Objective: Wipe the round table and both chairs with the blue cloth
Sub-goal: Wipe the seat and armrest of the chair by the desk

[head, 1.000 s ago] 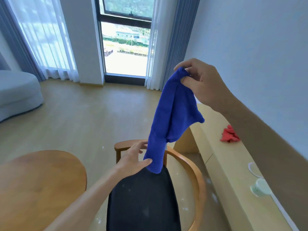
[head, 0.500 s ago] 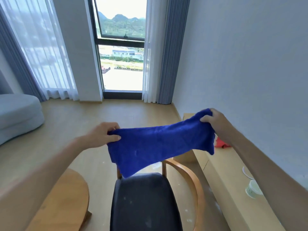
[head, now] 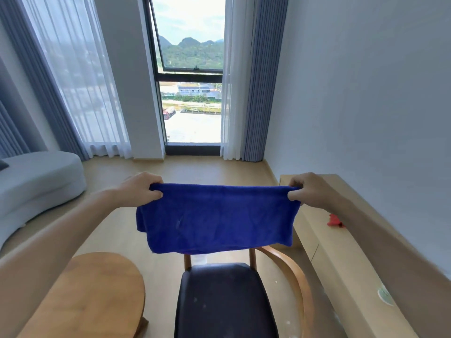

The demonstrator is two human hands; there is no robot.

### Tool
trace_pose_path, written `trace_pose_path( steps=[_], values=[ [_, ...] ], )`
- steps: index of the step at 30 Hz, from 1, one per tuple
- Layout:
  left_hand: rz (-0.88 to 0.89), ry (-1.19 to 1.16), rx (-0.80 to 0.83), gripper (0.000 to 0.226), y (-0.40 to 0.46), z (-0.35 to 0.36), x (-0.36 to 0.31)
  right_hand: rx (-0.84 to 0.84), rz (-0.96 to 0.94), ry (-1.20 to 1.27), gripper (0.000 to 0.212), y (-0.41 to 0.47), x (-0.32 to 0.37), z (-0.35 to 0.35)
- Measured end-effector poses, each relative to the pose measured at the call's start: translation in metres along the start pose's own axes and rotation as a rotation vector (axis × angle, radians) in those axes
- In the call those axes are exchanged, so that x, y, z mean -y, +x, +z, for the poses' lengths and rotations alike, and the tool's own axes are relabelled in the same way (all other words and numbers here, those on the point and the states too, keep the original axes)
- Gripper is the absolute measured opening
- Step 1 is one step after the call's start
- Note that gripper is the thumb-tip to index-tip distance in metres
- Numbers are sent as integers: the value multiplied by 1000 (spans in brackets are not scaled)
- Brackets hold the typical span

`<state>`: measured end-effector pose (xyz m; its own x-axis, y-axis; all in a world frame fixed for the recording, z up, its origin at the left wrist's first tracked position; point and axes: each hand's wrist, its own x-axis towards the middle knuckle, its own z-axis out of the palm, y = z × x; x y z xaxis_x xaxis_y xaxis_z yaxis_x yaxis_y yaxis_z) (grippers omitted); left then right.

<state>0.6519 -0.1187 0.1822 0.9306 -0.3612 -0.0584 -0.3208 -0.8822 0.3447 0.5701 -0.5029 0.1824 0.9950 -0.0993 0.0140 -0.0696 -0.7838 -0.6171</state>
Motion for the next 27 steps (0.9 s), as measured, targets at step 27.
trace_pose_path(
  steps=[27],
  values=[
    [-556, -388, 433, 26, 3, 58, -3, 166, 453, 192, 12, 22, 4, 61]
  ],
)
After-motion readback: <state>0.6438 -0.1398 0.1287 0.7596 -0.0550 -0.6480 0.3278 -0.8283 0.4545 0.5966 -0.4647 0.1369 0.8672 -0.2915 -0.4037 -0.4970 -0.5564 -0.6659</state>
